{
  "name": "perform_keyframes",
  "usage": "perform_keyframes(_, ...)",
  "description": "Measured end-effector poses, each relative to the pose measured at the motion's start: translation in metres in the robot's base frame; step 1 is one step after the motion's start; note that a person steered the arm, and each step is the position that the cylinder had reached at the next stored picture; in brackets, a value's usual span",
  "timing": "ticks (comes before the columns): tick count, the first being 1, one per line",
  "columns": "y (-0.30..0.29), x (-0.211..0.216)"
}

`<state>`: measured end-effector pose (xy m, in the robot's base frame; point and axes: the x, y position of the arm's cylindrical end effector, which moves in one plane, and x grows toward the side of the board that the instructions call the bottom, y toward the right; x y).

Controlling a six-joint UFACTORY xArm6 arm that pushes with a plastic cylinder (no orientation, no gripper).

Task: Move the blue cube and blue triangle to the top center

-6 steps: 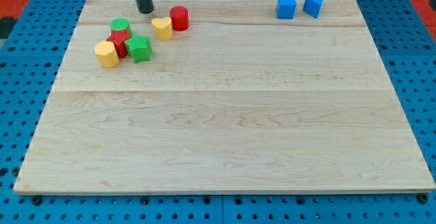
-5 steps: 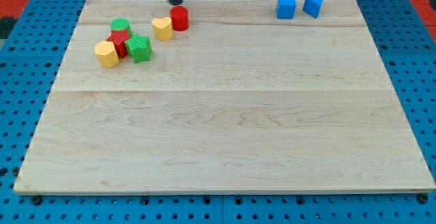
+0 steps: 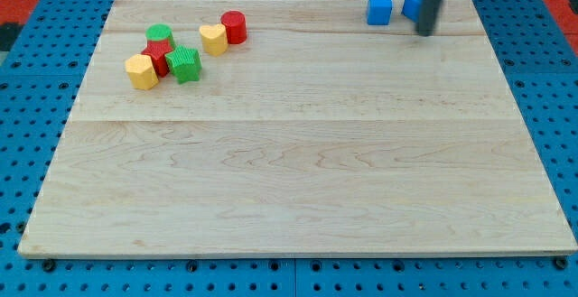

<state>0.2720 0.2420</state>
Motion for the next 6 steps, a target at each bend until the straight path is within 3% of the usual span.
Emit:
perform_keyframes(1,0.014,-0.047)
perform_keyframes(4,-0.197,-0.051)
perform_keyframes(6,-0.134,-0.079)
